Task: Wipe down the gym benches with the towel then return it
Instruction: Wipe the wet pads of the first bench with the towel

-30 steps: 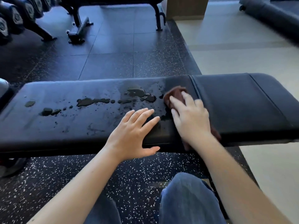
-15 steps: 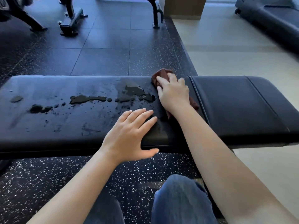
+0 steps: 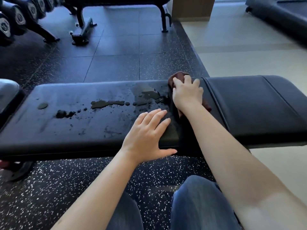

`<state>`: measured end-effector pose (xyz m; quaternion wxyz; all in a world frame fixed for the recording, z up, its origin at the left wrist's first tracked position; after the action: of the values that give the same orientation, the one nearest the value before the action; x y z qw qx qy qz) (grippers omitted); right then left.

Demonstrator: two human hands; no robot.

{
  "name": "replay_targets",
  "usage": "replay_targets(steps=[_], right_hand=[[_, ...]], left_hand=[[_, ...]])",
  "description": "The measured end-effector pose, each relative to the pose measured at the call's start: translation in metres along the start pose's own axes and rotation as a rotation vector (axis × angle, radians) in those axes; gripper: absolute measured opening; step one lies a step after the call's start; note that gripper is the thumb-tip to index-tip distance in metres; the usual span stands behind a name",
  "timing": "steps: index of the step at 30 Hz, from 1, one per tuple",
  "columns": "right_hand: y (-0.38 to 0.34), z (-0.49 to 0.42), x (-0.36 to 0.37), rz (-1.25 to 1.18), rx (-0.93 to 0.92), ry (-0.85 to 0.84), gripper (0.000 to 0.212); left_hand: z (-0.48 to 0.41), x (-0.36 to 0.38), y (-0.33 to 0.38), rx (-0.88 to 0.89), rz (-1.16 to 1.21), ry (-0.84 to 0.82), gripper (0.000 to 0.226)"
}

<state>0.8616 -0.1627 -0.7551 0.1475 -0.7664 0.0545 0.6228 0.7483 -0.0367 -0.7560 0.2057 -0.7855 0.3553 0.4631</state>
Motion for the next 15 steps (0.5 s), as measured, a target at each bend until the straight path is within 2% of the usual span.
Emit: replay_targets(steps=[7, 15], right_hand=[[-0.002, 0.092, -0.013, -0.066, -0.103, 0.152, 0.044], [-0.044, -0.016, 0.015, -0.078, -0.082, -0.066, 0.041]], left_hand=[[0.014, -0.004, -0.005, -0.035, -0.055, -0.023, 0.076], [0.032, -0.022, -0.036, -0.074, -0.219, -0.107, 0.077]])
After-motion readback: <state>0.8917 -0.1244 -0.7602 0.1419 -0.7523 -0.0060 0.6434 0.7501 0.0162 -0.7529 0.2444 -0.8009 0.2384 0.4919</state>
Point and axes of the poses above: each hand's wrist, its own z-axis away from the middle knuckle, its own x-axis out of the palm, y = z × x, the point moved 10 cm from there along -z, towards the middle knuckle, and after that the axes turned 6 degrees about y, right-handed, at the moved point
